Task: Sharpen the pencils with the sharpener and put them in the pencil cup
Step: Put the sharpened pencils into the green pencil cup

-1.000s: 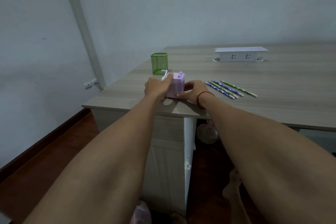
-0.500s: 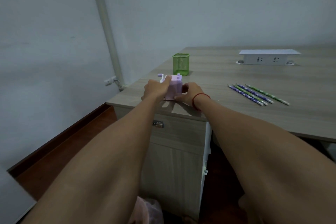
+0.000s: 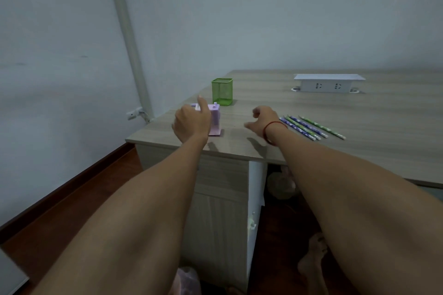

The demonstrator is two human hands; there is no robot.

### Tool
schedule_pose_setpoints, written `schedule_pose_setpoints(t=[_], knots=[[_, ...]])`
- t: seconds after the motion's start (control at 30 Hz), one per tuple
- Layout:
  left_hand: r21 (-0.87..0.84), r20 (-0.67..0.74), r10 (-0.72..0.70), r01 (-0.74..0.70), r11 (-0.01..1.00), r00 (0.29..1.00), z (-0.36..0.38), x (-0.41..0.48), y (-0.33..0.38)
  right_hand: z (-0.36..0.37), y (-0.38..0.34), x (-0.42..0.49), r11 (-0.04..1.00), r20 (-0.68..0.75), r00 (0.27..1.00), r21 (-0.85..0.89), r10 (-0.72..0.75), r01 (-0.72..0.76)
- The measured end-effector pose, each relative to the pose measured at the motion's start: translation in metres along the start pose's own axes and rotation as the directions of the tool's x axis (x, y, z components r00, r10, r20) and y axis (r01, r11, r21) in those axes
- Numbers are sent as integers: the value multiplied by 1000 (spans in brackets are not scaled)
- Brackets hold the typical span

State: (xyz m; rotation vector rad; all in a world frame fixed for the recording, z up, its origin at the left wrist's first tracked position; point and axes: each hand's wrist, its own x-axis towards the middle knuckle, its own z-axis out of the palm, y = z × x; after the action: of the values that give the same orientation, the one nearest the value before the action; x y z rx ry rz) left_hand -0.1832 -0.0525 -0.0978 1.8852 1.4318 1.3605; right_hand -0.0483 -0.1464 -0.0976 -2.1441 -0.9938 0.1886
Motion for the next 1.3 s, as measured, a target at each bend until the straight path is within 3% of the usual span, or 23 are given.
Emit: schedule_pose_setpoints(t=[0.17, 0.23, 0.4, 0.53, 0.7, 0.9, 1.1, 1.3], knots=[[-22, 52, 180, -179, 984, 982, 19, -23, 53, -54, 41, 1, 996, -165, 983, 54, 79, -71], [-28, 140, 215, -213, 977, 967, 35, -32, 71, -72, 55, 2, 993, -202, 973, 51, 114, -106], [16, 465, 169, -199, 980, 869, 89, -48, 93, -94, 82, 8, 983, -176, 972, -70, 154, -168], [50, 571, 123, -184, 982, 812, 124, -57, 103, -87, 96, 22, 964, -138, 976, -183, 168, -192], [86, 627, 86, -179, 980, 774, 151, -68, 116, -83, 100, 33, 928, -81, 979, -312, 186, -202], [201, 588, 65, -224, 954, 806, 164, -75, 120, -88, 100, 35, 902, -54, 980, -385, 189, -195], [242, 552, 63, -232, 942, 832, 159, -69, 115, -81, 93, 31, 900, -94, 967, -354, 235, -253], [117, 522, 42, -120, 986, 852, 122, -42, 117, -81, 65, 22, 930, -93, 970, -276, 224, -242]])
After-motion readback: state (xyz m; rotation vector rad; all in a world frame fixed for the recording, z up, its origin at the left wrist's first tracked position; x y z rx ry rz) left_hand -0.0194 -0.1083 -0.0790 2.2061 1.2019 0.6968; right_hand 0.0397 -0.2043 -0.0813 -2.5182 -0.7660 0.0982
